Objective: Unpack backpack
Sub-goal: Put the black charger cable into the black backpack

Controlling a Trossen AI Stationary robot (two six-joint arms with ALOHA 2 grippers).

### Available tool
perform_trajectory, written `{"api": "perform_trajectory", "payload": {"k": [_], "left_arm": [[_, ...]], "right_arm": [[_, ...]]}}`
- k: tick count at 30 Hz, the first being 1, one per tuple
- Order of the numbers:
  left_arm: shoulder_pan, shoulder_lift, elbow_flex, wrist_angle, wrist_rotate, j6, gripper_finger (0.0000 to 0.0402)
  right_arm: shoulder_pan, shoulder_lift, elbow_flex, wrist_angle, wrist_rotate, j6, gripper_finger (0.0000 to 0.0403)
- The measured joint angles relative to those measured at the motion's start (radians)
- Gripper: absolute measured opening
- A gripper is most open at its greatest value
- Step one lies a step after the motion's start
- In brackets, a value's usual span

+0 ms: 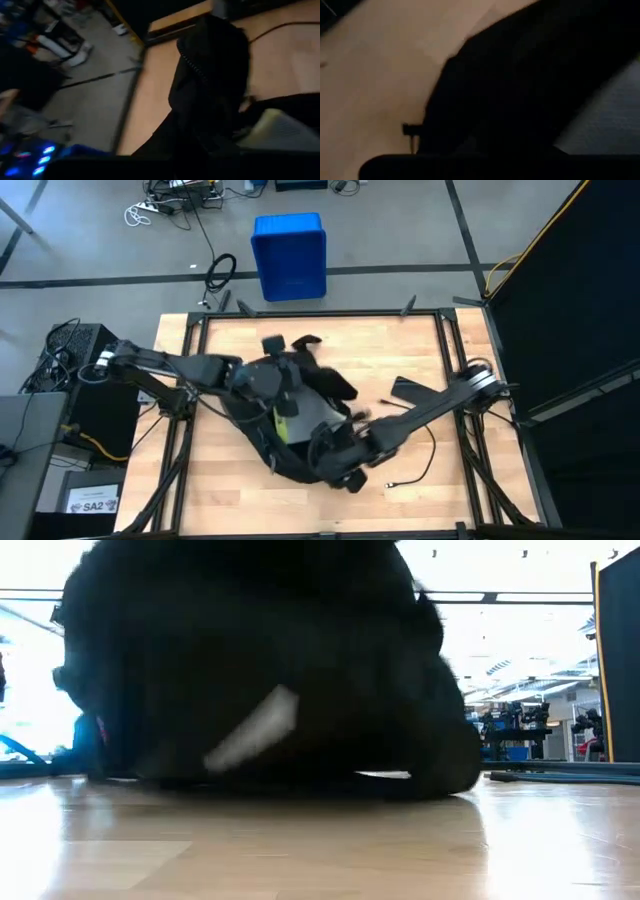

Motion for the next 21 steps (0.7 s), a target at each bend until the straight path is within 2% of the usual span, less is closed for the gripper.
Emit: {"api": "perform_trajectory", "payload": {"k": [5,10,14,17,21], "left_arm": [[-0.002,-0.082,-0.317,0.427,0.115,-0.003,0.0],[-0.022,-0.147,-0.524,0.66,0.128,-0.088,0.0],[-0.075,-0.151,-0.597,0.721,0.063,-0.168,0.0],[-0.096,-0.149,-0.622,0.728,0.0,-0.221,0.0],[-0.113,-0.147,-0.65,0.721,-0.01,-0.251,0.0]], "right_arm": [[-0.051,0.134,0.002,0.077,0.001,0.058,0.0],[-0.081,0.176,0.002,0.076,0.003,0.064,0.0],[-0.08,0.171,0.003,0.029,-0.009,0.063,0.0011],[-0.07,0.163,0.007,-0.012,-0.009,0.045,0.0038],[-0.026,0.144,0.097,-0.301,0.03,0.092,0.0093]]}}
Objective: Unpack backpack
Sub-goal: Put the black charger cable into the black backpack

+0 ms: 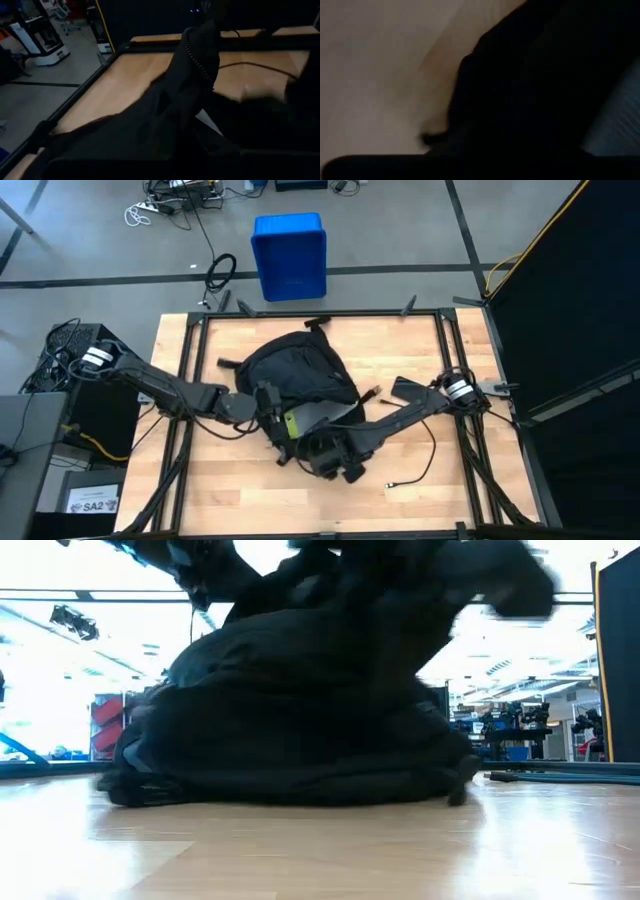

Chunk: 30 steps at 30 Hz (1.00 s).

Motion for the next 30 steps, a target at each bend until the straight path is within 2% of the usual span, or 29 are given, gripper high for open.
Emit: {"api": "perform_trajectory", "payload": {"k": [3,8,10,13,16,20,26,30], "left_arm": [[-0.006,0.0,-0.017,0.006,-0.006,-0.005,0.0],[-0.007,0.0,-0.039,0.023,-0.011,-0.007,0.0],[-0.011,0.0,-0.045,0.022,-0.011,-0.007,0.0],[-0.034,0.0,-0.058,0.022,-0.011,0.008,0.0],[-0.073,0.001,-0.089,0.087,-0.011,0.1,0.0],[-0.127,-0.002,-0.176,0.261,0.007,0.139,0.0],[-0.161,-0.002,-0.343,0.521,0.009,0.107,0.0],[-0.164,-0.002,-0.391,0.622,0.007,0.11,0.0]], "right_arm": [[0.042,-0.038,0.079,-0.128,0.002,0.093,0.0136],[0.097,-0.078,0.093,-0.12,-0.009,0.11,0.0202],[0.111,-0.094,0.093,-0.157,0.021,0.131,0.0224],[0.116,-0.13,0.092,-0.287,0.1,0.249,0.0244],[0.102,-0.198,0.032,-0.328,0.098,0.364,0.0247],[0.089,-0.383,-0.177,-0.221,0.097,0.434,0.023],[0.014,-0.728,-0.676,0.137,0.109,0.53,0.0203],[-0.072,-0.859,-0.941,0.295,0.11,0.606,0.0197]]}}
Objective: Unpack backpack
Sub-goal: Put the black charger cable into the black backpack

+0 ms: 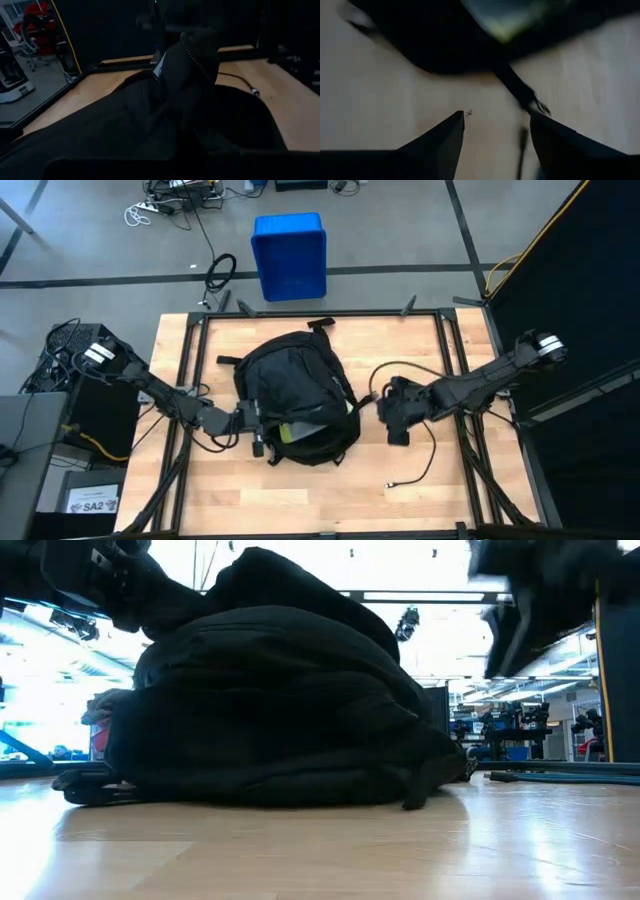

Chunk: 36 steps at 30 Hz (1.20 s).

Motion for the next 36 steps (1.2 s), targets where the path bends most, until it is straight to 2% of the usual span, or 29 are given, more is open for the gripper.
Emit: {"api": "perform_trajectory", "payload": {"k": [4,9,15,21,24,26,32,36], "left_arm": [[0.0,0.0,0.002,0.033,-0.005,0.024,0.0],[0.0,0.0,0.04,0.035,-0.035,0.047,0.0],[0.0,0.0,0.104,0.035,-0.109,0.11,0.0],[0.0,0.0,0.127,0.034,-0.116,0.129,0.0],[0.0,0.0,0.127,0.026,-0.116,0.124,0.0],[0.0,0.001,0.127,0.024,-0.113,0.114,0.0],[0.0,0.004,0.127,0.023,-0.113,0.112,0.0],[0.0,0.004,0.127,0.024,-0.112,0.112,0.0]], "right_arm": [[-0.092,-0.028,-0.163,0.097,0.0,-0.002,0.0205],[-0.207,-0.007,-0.272,0.22,-0.013,-0.037,0.0221],[-0.288,0.039,-0.313,0.322,-0.055,-0.103,0.0231],[-0.309,0.112,-0.315,0.353,-0.101,-0.12,0.0211],[-0.308,0.145,-0.313,0.36,-0.104,-0.135,0.0188],[-0.308,0.147,-0.313,0.365,-0.11,-0.14,0.0159],[-0.303,0.117,-0.317,0.383,-0.146,-0.156,0.0019],[-0.295,0.091,-0.304,0.355,-0.131,-0.156,0.0007]]}}
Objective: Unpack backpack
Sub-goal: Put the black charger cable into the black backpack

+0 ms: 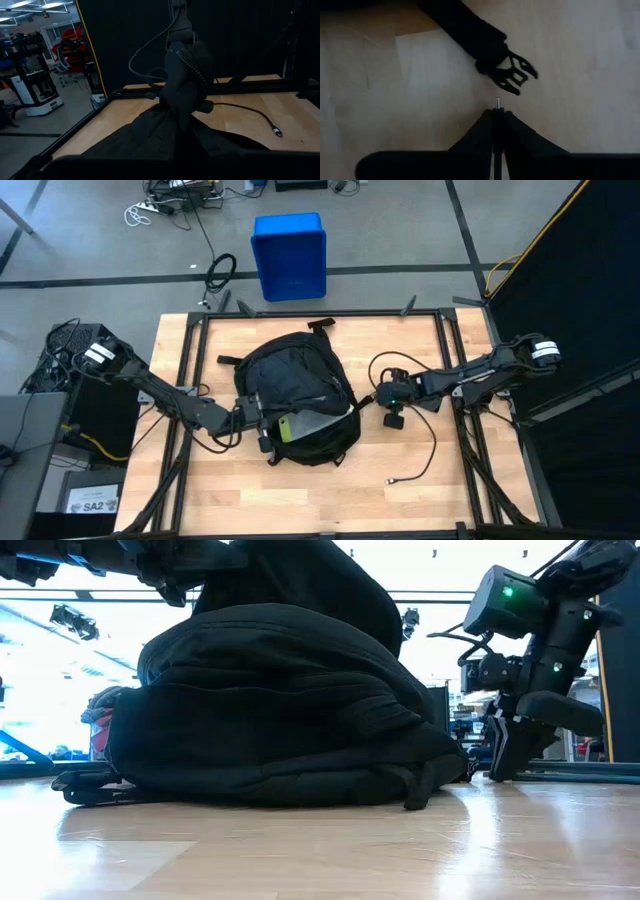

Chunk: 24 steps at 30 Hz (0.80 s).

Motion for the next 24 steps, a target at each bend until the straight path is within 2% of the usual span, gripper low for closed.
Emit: {"api": "perform_trajectory", "payload": {"k": [6,11,19,24], "left_arm": [[0.0,0.0,0.0,-0.007,0.0,-0.002,0.0],[0.0,0.0,0.0,-0.006,0.0,-0.005,0.0],[0.0,0.0,0.0,-0.006,0.0,-0.013,0.0],[0.003,0.0,0.0,0.0,0.0,-0.013,0.0]], "right_arm": [[0.091,-0.083,0.138,-0.107,0.04,-0.005,0.0002],[0.207,-0.14,0.344,-0.139,0.088,-0.074,0.0001],[0.363,-0.149,0.704,-0.047,0.101,-0.346,0.0001],[0.393,-0.122,0.867,0.042,0.052,-0.504,0.0]]}}
